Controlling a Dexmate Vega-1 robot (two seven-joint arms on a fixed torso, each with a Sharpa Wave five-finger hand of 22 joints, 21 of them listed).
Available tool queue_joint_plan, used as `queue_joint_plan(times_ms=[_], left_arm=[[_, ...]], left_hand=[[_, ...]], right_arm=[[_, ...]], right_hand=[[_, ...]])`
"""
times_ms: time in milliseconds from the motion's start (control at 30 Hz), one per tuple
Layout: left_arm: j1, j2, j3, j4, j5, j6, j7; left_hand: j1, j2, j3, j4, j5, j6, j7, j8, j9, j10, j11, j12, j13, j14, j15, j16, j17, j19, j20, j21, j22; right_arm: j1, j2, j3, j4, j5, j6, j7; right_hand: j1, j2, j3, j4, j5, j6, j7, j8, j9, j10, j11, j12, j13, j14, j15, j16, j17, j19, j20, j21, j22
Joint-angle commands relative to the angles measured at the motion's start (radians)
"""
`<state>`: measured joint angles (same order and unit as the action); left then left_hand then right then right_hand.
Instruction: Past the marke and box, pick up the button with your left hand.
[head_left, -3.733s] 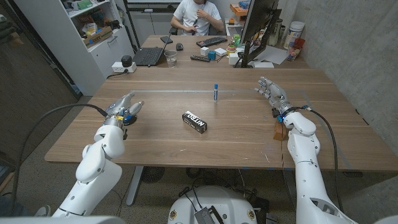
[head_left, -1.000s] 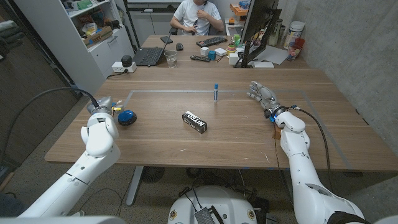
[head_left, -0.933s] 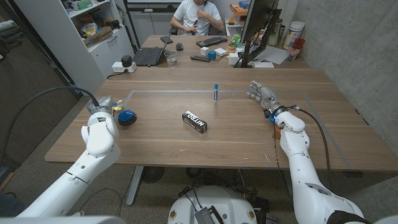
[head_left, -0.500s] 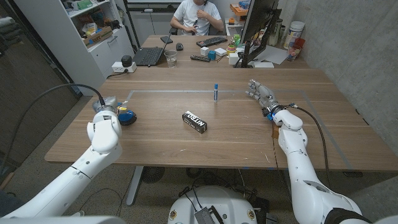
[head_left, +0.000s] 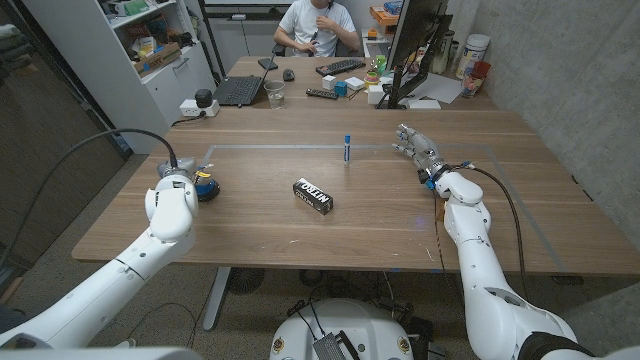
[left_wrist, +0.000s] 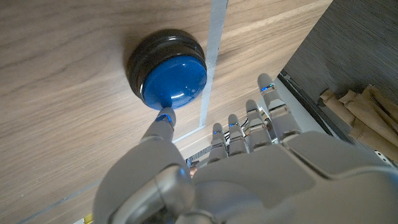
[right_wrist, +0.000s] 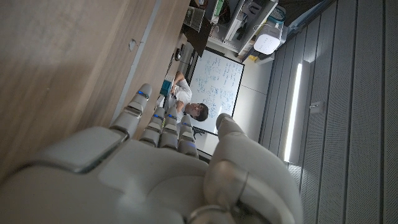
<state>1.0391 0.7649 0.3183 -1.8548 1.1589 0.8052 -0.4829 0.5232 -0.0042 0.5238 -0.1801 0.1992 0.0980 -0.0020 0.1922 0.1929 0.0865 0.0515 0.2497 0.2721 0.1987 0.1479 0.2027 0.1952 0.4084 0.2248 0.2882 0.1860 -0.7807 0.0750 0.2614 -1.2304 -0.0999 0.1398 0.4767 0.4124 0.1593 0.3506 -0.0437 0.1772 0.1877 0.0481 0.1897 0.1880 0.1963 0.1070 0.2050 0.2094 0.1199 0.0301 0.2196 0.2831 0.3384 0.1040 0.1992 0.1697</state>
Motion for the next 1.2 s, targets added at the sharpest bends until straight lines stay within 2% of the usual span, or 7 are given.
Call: queue_joint_plan(times_ms=[33,133,367,633,967,1200], left_arm=[[0.006,-0.007,-0.011,-0.007,-0.032,-0.042,0.053],[-0.001,-0.01,-0.011,-0.017,-0.034,-0.046,0.057],[-0.039,-0.016,0.047,-0.017,0.006,-0.048,0.001],[-0.021,-0.024,0.036,-0.023,-0.005,-0.039,0.008],[-0.012,-0.009,0.047,-0.039,0.024,-0.002,-0.068],[0.011,-0.002,0.027,-0.057,0.02,0.011,-0.065]], left_hand=[[0.011,-0.005,-0.006,0.007,-0.003,0.001,-0.004,0.002,0.003,0.0,0.004,-0.001,0.007,-0.002,-0.003,-0.002,0.002,0.005,-0.003,-0.004,0.003],[0.004,-0.006,-0.011,0.013,-0.005,0.001,-0.001,0.003,0.003,0.003,0.003,0.001,0.008,0.002,-0.002,0.001,0.003,0.007,-0.003,-0.005,0.004],[-0.002,-0.01,-0.017,0.018,-0.007,-0.01,0.0,0.0,0.003,0.002,0.001,0.001,0.009,0.002,-0.003,0.001,0.004,0.01,-0.003,-0.007,0.004],[0.003,-0.013,-0.021,0.017,-0.007,-0.025,-0.001,-0.003,0.003,-0.012,0.005,-0.003,0.012,-0.009,0.0,-0.002,0.004,0.014,-0.003,-0.009,0.004],[0.013,-0.015,-0.022,0.014,-0.007,-0.045,0.001,-0.005,0.003,-0.029,0.014,-0.008,0.014,-0.017,0.004,-0.004,0.004,0.017,-0.003,-0.014,0.004],[0.018,-0.016,-0.023,0.014,-0.006,-0.052,0.002,-0.005,0.003,-0.039,0.016,-0.011,0.015,-0.025,0.007,-0.007,0.004,0.018,-0.003,-0.016,0.004]], right_arm=[[0.001,0.003,-0.006,-0.004,-0.006,-0.006,0.0],[-0.003,0.004,-0.001,-0.008,-0.003,-0.009,-0.002],[-0.007,0.003,0.002,-0.016,0.001,-0.006,0.003],[-0.006,-0.001,-0.006,-0.02,-0.005,-0.004,0.008],[-0.003,0.002,-0.006,-0.024,-0.005,-0.02,0.007],[-0.004,0.0,-0.001,-0.021,-0.002,-0.02,0.008]], right_hand=[[-0.01,0.002,-0.004,-0.001,0.0,0.0,-0.004,0.007,0.004,0.008,-0.003,0.004,0.002,0.008,-0.001,0.009,0.001,0.003,0.008,-0.001,0.005],[-0.011,0.001,-0.004,-0.001,0.0,0.0,-0.004,0.007,0.004,0.008,-0.003,0.004,0.002,0.007,-0.001,0.009,0.001,0.003,0.009,-0.001,0.005],[-0.012,0.001,-0.005,-0.001,0.0,-0.001,-0.005,0.007,0.004,0.008,-0.002,0.004,0.002,0.006,-0.002,0.008,0.0,0.003,0.009,-0.001,0.005],[-0.013,0.001,-0.005,-0.001,0.0,-0.001,-0.006,0.007,0.004,0.008,-0.003,0.004,0.002,0.006,-0.002,0.009,-0.001,0.003,0.01,-0.001,0.005],[-0.014,0.002,-0.005,-0.002,0.0,-0.001,-0.007,0.007,0.004,0.008,-0.005,0.004,0.002,0.005,-0.003,0.009,-0.002,0.002,0.013,-0.002,0.005],[-0.015,0.002,-0.006,-0.002,0.0,-0.002,-0.007,0.007,0.004,0.007,-0.004,0.004,0.002,0.005,-0.005,0.009,-0.002,0.002,0.015,-0.002,0.005]])
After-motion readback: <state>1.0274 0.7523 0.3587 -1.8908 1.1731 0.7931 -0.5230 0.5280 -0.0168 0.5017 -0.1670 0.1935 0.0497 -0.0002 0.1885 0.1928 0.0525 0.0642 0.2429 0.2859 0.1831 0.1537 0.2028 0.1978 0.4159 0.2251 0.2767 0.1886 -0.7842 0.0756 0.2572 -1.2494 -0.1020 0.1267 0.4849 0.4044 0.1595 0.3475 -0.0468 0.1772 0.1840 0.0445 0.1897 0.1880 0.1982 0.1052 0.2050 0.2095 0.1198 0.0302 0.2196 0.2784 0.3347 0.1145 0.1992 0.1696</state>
